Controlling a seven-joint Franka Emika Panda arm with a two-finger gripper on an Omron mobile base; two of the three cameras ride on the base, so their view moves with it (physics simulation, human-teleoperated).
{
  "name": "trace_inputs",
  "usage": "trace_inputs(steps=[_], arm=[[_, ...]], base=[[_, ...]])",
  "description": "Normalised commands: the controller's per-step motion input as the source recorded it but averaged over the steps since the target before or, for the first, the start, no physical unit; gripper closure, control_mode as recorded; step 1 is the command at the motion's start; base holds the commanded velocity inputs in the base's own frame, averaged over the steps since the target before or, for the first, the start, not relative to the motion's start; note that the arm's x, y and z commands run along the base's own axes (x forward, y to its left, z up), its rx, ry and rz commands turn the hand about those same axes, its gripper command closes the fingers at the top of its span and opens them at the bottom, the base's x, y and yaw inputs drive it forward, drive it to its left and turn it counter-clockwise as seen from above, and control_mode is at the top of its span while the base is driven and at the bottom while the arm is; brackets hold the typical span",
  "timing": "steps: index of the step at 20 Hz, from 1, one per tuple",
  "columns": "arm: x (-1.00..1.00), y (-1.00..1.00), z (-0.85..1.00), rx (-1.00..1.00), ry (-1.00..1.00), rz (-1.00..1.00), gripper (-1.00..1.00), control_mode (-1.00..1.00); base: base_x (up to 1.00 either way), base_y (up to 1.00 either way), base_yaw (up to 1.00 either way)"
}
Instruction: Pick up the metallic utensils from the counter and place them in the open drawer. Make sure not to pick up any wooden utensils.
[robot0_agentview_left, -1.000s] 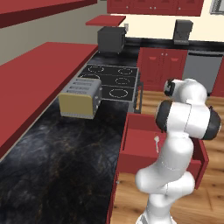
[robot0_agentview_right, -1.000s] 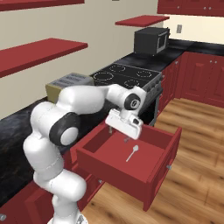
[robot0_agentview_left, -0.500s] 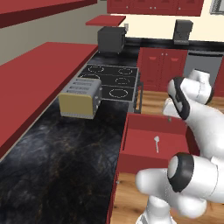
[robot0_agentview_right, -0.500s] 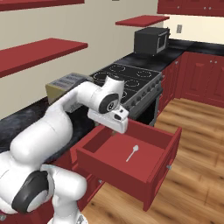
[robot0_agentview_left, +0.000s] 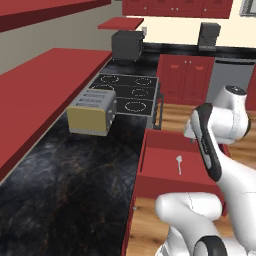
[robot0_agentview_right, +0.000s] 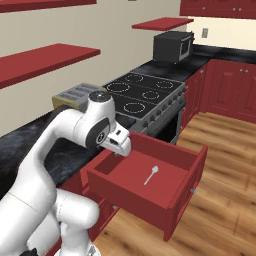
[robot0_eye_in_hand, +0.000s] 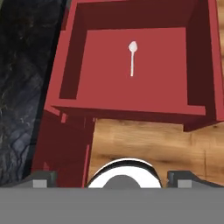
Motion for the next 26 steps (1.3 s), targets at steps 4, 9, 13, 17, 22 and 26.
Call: trace_inputs(steps=[4, 9, 13, 17, 22, 26], arm=[[-0.2, 0.08, 0.23, -0.03, -0.24, 0.0, -1.0, -1.0], [-0.19, 0.12, 0.32, 0.0, -0.2, 0.0, -1.0, -1.0], [-0.4, 0.23, 0.19, -0.01, -0.31, 0.0, -1.0, -1.0], [-0.58, 0.13, 0.21, -0.02, -0.35, 0.0, -1.0, -1.0], [0.0, 0.0, 0.0, 0.0, 0.0, 0.0, -1.0, 1.0], [0.0, 0.0, 0.0, 0.0, 0.0, 0.0, -1.0, 1.0]], base=[[0.0, 0.0, 0.0], [0.0, 0.0, 0.0], [0.0, 0.0, 0.0], [0.0, 0.0, 0.0], [-0.9, 0.0, -0.06], [-1.0, -0.14, -0.09]])
